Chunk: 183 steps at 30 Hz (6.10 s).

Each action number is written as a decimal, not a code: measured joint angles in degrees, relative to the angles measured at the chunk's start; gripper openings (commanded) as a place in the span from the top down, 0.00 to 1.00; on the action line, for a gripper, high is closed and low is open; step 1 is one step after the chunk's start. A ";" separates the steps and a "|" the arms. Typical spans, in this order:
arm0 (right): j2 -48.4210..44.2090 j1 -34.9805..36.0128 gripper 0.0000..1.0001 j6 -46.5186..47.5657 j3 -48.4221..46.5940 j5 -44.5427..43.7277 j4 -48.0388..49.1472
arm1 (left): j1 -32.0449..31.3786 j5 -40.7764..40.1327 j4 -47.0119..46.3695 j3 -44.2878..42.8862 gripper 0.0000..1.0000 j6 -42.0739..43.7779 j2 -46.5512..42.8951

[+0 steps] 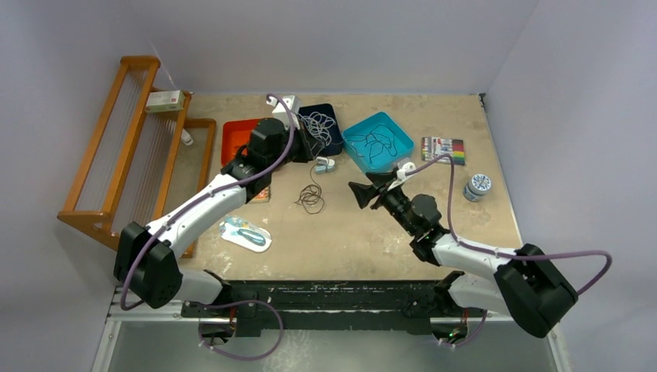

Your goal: Untangle the cables

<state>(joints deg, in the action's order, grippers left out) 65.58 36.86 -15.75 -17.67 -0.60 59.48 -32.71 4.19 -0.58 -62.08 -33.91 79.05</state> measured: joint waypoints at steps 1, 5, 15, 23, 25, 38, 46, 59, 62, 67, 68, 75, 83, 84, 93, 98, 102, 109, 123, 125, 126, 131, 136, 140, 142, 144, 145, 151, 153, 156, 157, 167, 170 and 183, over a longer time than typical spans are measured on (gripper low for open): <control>0.98 -0.02 0.34 0.52 -0.09 0.61 1.31 | 0.00 -0.09 0.57 -0.44 1.00 0.22 -0.11; 6.60 -0.02 0.32 2.34 -1.95 3.63 5.95 | 0.00 -0.28 3.17 -3.04 1.00 0.76 -0.26; 25.86 -0.02 0.29 4.37 -14.32 14.29 17.49 | 0.00 -1.40 7.02 -8.22 1.00 1.18 -1.36; 38.16 -0.02 0.31 5.16 -24.22 20.83 19.98 | 0.00 -1.46 10.45 -12.76 1.00 1.22 -1.36; 39.87 -0.02 0.33 5.29 -26.47 21.38 19.91 | 0.00 -1.44 11.26 -14.23 1.00 1.22 -1.36; 47.69 0.39 0.63 3.82 -32.22 22.34 15.78 | 0.00 -1.42 16.35 -31.28 1.00 2.14 0.11; 48.54 0.74 0.69 3.19 -29.53 22.56 15.54 | 0.00 -3.43 21.16 -45.92 1.00 4.22 4.09; 49.88 0.74 0.74 0.17 -19.93 22.62 18.86 | 0.00 -11.50 25.22 -63.80 1.00 9.09 6.99; 50.03 0.74 0.75 -0.76 -19.19 22.51 19.45 | 0.00 -13.62 24.98 -65.51 1.00 10.19 7.10; 50.05 0.74 0.78 -2.05 -17.94 21.05 20.63 | 0.00 -16.70 23.56 -67.82 1.00 12.66 7.61; 50.05 0.74 0.78 -2.25 -17.79 20.76 20.61 | 0.00 -17.31 23.19 -68.11 1.00 13.25 7.63; 50.05 0.74 0.78 -3.37 -16.00 18.10 20.59 | 0.00 -21.27 20.70 -70.79 1.00 17.92 8.79; 49.72 0.74 0.80 -4.92 -13.79 15.93 19.43 | 0.00 -24.15 16.79 -74.38 1.00 23.39 10.14; 49.44 0.74 0.81 -5.05 -13.66 15.54 18.93 | 0.00 -24.33 16.26 -74.77 1.00 23.98 10.25; 41.16 0.74 0.82 -5.90 -9.14 11.91 16.13 | 0.00 -26.73 12.74 -76.54 1.00 28.28 10.40; 34.58 0.74 0.67 -5.18 -7.67 11.87 13.33 | 0.00 -28.50 12.37 -74.16 1.00 29.29 9.99; 27.93 0.74 0.55 -2.97 -7.67 11.89 10.08 | 0.00 -31.17 12.68 -69.64 1.00 30.29 9.14; 17.14 0.74 0.47 2.36 -7.74 11.67 3.13 | 0.00 -36.44 14.08 -62.12 1.00 31.80 8.46; 12.79 0.74 0.44 6.43 -7.80 10.34 -2.80 | 10.97 -36.54 16.17 -58.40 1.00 30.08 10.56; 12.85 0.74 0.44 6.45 -7.80 10.29 -2.93 | 12.22 -36.11 16.15 -57.59 1.00 29.68 11.13; 12.94 0.74 0.44 6.45 -7.80 10.27 -2.91 | 12.48 -35.87 16.11 -57.02 1.00 29.49 11.41; 14.32 0.74 0.44 6.51 -7.93 10.16 -3.06 | 12.83 -34.80 16.06 -52.87 1.00 28.94 12.50; 15.21 0.74 0.44 6.62 -8.57 10.14 -3.48 | 14.75 -34.14 16.13 -47.76 1.00 28.46 13.03; 15.39 0.74 0.44 6.67 -8.87 10.14 -3.48 | 17.40 -33.05 15.80 -43.89 1.00 27.34 13.03; 15.41 0.74 0.44 6.71 -8.87 10.14 -3.48 | 18.67 -32.59 15.65 -42.14 1.00 26.73 13.03; 15.43 0.74 0.44 6.78 -8.90 10.14 -3.48 | 19.98 -31.91 15.65 -40.39 1.00 25.88 13.03; 15.43 0.74 0.43 6.80 -8.90 10.14 -3.48 | 20.44 -31.54 15.72 -39.87 1.00 25.59 13.03; 15.58 0.74 0.43 6.80 -9.16 10.14 -3.43 | 21.86 -30.08 16.09 -38.99 1.00 24.09 13.03; 15.80 0.74 0.43 6.80 -9.40 10.14 -3.45 | 21.84 -30.08 16.35 -38.99 1.00 23.82 13.20; 15.82 0.74 0.43 6.80 -9.44 10.14 -3.43 | 21.94 -30.12 17.59 -38.99 1.00 23.26 13.90; 15.82 0.74 0.43 6.80 -9.44 10.14 -3.45 | 22.03 -30.14 18.23 -38.99 1.00 22.97 14.23; 15.82 0.74 0.43 6.80 -9.44 10.16 -3.41 | 22.67 -29.92 23.50 -36.72 1.00 20.63 19.41; 15.82 0.74 0.43 6.82 -9.44 10.16 -3.26 | 22.69 -30.25 24.92 -35.69 1.00 19.45 20.65; 16.59 0.74 0.43 6.82 -9.44 10.19 -2.45 | 22.69 -32.54 31.54 -33.03 1.00 17.05 27.67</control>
<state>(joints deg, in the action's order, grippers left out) 82.17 37.60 -8.93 -27.11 9.58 57.04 -10.02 -28.36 30.96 -95.11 -16.86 106.72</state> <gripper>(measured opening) 0.573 0.012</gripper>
